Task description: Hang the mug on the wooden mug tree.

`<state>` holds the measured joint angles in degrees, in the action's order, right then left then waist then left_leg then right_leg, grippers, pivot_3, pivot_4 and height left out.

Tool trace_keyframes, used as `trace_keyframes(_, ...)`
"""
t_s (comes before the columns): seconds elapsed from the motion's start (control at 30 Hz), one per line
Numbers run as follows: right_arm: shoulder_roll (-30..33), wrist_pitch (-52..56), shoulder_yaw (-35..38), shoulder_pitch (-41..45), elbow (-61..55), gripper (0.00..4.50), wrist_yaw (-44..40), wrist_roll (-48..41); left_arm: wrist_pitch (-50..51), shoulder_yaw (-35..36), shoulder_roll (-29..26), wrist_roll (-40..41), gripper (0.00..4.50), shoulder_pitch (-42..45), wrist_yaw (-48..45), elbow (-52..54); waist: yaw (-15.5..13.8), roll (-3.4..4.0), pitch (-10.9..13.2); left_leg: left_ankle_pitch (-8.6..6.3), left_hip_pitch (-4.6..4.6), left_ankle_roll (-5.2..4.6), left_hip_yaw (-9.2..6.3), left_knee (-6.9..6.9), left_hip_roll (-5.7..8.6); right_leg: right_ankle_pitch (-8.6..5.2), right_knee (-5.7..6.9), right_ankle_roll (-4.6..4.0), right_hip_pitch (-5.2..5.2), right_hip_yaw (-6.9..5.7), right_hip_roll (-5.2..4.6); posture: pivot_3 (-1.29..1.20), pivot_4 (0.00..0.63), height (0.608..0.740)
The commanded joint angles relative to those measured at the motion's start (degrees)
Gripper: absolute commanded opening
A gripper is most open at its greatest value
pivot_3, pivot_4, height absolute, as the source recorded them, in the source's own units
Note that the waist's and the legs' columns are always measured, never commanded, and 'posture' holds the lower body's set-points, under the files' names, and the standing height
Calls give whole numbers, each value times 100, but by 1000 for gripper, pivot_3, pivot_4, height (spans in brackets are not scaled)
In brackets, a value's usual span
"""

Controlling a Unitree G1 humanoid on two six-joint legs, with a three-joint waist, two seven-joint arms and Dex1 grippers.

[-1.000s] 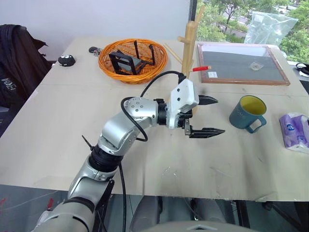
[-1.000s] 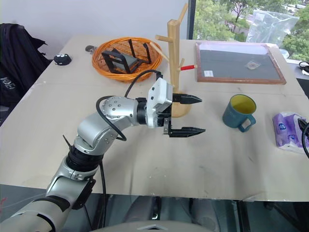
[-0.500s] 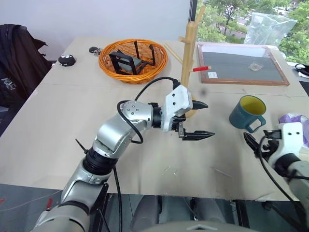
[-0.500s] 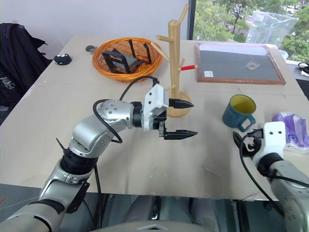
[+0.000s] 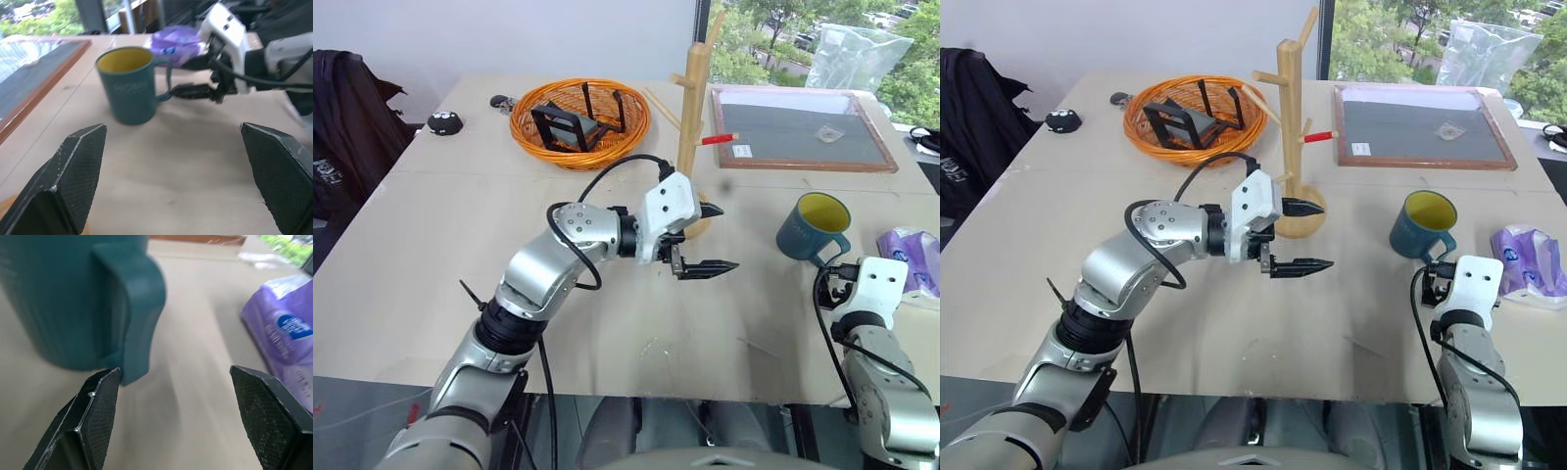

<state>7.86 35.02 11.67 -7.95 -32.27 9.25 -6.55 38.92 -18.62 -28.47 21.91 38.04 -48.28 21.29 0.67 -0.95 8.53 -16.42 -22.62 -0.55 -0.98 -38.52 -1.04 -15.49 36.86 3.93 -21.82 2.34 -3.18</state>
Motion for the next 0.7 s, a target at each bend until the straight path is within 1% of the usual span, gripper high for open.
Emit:
trace_keyframes(0.03, -37, -374, 79, 98, 71, 3592, 37, 165, 188, 34, -24, -168, 4500, 83, 262, 340, -3, 0, 0, 0, 0, 0, -1, 1, 0, 0, 0, 0, 0, -1, 0, 0, 150, 737)
trace_keyframes(0.4, -229, -854, -95, 493, 758, 3592, 48, 428, 406, 50, 134, -222, 4500, -6, 534, 526, 3, 0, 0, 0, 0, 0, 2, 0, -1, 0, 0, 0, 0, 0, 0, 0, 150, 737)
trace_keyframes(0.57, -256, -1190, 51, 669, 1206, 3592, 139, 553, 562, 86, 310, -95, 4500, -35, 635, 694, 8, 0, 0, 0, 0, 1, 2, 1, -1, 0, 1, 0, 0, 1, 0, 0, 150, 737)
trace_keyframes(0.6, -239, -1265, 80, 716, 1300, 3083, 132, 558, 574, 90, 325, -89, 4500, -27, 643, 693, 10, 0, 0, 0, 0, 0, 2, 1, -1, 0, 1, 0, 0, 1, 0, 0, 150, 737)
trace_keyframes(0.63, -226, -1329, 105, 751, 1382, 2822, 133, 569, 581, 93, 332, -87, 4500, -20, 650, 690, 10, 0, 0, 0, 0, 0, 2, 0, -1, 0, 1, 0, 0, 2, 0, 0, 150, 737)
trace_keyframes(0.7, -217, -1441, 152, 813, 1524, 1919, 125, 575, 590, 97, 345, -88, 4500, 5, 657, 675, 6, 0, 0, 0, 1, 1, 2, 0, -1, 0, 3, 0, 0, 1, 0, 0, 150, 737)
